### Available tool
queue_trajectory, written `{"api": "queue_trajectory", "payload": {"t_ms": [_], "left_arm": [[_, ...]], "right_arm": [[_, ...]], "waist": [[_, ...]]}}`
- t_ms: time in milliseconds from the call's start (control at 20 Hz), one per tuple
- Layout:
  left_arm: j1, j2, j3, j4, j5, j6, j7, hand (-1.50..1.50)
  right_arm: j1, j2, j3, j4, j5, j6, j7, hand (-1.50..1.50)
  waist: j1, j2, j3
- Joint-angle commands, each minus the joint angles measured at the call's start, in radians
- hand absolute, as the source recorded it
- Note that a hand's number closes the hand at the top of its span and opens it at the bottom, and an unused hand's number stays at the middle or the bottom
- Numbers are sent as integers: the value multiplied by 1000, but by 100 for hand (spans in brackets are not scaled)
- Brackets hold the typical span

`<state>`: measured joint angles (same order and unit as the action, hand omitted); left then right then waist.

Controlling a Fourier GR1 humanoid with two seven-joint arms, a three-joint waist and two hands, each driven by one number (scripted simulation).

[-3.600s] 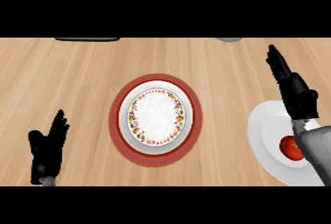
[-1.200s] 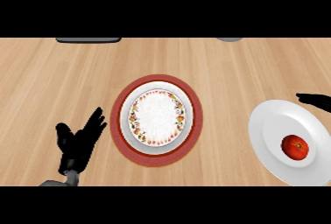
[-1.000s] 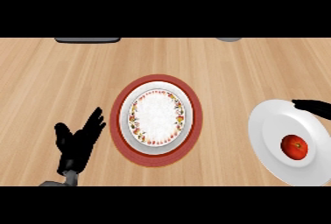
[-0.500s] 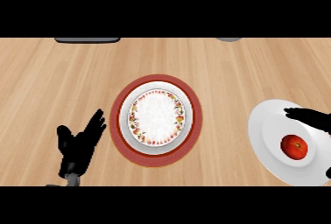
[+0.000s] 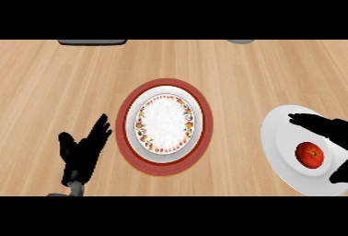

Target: Pick the tomato from the plate and place it in the plate

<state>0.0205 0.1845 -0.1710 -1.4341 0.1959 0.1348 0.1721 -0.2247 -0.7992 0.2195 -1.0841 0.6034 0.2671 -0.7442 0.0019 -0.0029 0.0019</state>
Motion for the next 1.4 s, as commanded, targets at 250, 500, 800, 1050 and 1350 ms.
{"api": "queue_trajectory", "payload": {"t_ms": [250, 500, 800, 1050, 1350], "left_arm": [[-43, -42, 27, 59, -29, -17, 21, 0], [69, -24, -9, -111, -35, -17, 88, 0], [9, -47, 45, 49, -31, -82, -12, 0], [18, -19, 53, -2, -34, -41, 34, 0], [29, -23, 48, 3, -33, -43, 38, 0]], "right_arm": [[-18, 88, -11, 137, 174, -63, -71, -150], [-50, 105, 16, 185, 268, -168, -141, 150], [-77, 144, -65, 215, 294, -209, -168, 150], [-16, 472, 12, 31, 297, -172, 332, 150], [-65, 654, -6, -71, 333, -267, 522, 150]], "waist": [[1, 3, -2], [8, 3, -1], [3, 4, -2], [-11, -19, -12], [-20, -40, -5]]}}
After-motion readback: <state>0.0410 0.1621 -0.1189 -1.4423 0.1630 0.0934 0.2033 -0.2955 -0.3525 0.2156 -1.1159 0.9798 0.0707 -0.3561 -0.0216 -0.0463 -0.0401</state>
